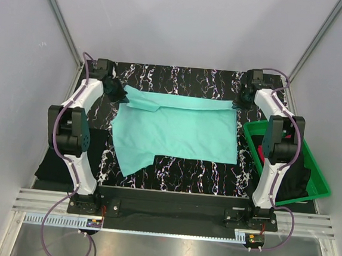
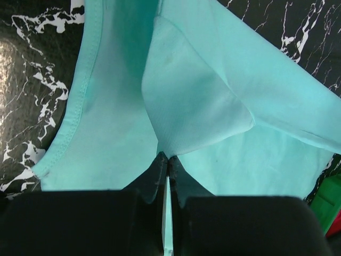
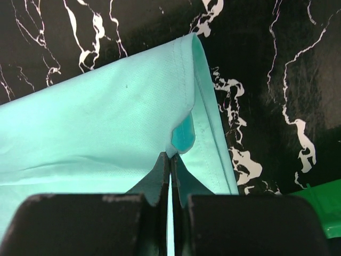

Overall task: Fold and stack the t-shirts
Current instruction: Fold the tshirt

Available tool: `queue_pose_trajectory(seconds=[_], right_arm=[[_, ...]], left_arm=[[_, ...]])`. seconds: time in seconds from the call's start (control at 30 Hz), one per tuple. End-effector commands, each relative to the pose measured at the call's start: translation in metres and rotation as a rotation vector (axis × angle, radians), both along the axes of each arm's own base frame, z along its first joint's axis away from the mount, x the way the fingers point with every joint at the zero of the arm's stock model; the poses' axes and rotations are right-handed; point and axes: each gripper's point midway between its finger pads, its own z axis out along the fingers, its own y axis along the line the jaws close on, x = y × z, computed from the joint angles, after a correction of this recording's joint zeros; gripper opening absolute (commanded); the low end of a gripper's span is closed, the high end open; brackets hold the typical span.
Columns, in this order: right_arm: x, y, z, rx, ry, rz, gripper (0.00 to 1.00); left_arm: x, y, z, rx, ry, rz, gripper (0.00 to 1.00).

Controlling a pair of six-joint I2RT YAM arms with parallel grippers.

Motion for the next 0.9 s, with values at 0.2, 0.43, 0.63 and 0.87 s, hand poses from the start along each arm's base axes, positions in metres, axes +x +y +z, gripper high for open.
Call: queue_pose_trajectory(seconds=[0.2, 0.43, 0.63, 0.87], right_arm=[[-0.01, 0.001, 0.02, 0.023, -0.022, -0.004, 0.0], [-0.012, -0.004, 0.008, -0.008, 0.007, -0.011, 0.0], [-0.015, -0.006, -0.003, -0.017, 0.035, -0.014, 0.0], [-0.019, -0.005, -0.013, -0.014, 0.061, -0.007, 0.0]], left_arm=[[-0.02, 0.008, 0.011, 0.036, -0.005, -0.01, 0.04], [-0.019, 0.008, 0.003, 0.052, 0.024, -0.04, 0.05], [-0.022, 0.012, -0.006, 0.061, 0.053, -0.048, 0.06], [-0.025, 0.024, -0.02, 0.065, 0.091, -0.034, 0.07]])
